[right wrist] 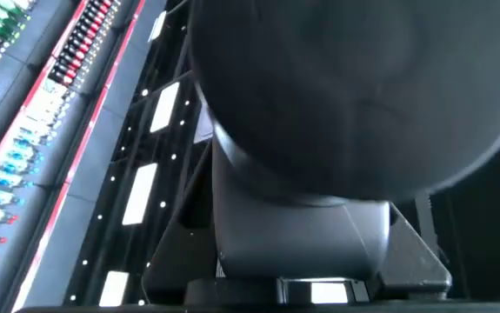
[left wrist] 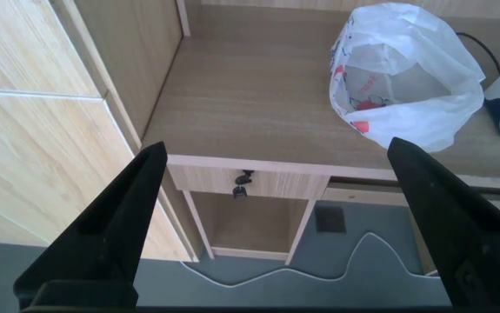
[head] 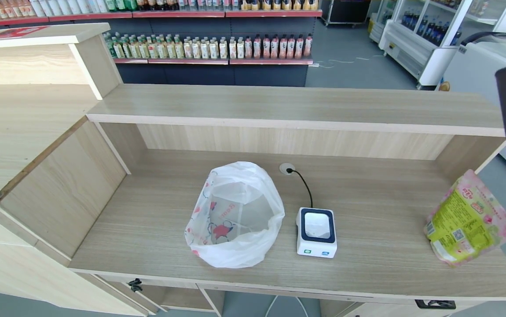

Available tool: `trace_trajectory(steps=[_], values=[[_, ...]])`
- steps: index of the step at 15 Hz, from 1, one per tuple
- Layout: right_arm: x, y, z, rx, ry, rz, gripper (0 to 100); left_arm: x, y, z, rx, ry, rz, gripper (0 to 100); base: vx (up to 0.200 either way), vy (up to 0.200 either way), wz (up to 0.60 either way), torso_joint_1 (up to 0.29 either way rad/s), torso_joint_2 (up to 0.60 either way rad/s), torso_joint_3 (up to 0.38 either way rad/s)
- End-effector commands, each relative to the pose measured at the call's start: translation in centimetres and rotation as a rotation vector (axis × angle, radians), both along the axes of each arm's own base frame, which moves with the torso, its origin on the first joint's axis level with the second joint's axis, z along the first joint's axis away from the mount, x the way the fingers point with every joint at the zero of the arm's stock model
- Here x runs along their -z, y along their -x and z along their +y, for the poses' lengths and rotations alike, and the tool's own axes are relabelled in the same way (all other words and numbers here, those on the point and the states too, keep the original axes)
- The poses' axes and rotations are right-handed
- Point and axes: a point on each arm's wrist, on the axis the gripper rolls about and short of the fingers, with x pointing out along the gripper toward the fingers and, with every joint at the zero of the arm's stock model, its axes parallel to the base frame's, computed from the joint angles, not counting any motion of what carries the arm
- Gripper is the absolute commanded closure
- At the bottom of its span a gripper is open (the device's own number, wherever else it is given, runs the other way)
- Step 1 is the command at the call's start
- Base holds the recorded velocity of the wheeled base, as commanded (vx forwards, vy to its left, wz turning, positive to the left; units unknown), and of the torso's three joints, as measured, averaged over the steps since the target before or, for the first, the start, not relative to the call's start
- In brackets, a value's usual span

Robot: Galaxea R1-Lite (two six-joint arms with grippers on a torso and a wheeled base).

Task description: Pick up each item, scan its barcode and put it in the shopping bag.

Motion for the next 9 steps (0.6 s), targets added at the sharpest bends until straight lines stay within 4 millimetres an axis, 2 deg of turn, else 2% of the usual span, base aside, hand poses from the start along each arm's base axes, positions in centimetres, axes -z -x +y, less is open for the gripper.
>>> trace_trajectory(steps=[1,5,9], values=[[0.9,-0.3,0.5,-0.024,0.016,0.015,100,0.0,0.0,0.0,0.000,0.000,0.002,0,0.000,0.000,0.00,0.000,0.00,0.000],[1.8,1.9,0.4,-0.066,0.008,-0.020,100,0.0,0.0,0.0,-0.001,0.000,0.000,0,0.000,0.000,0.00,0.000,0.00,0.000],[1.7,2.4,0.3,-0.071,0.000,-0.068,100,0.0,0.0,0.0,0.000,0.000,0.000,0,0.000,0.000,0.00,0.000,0.00,0.000]])
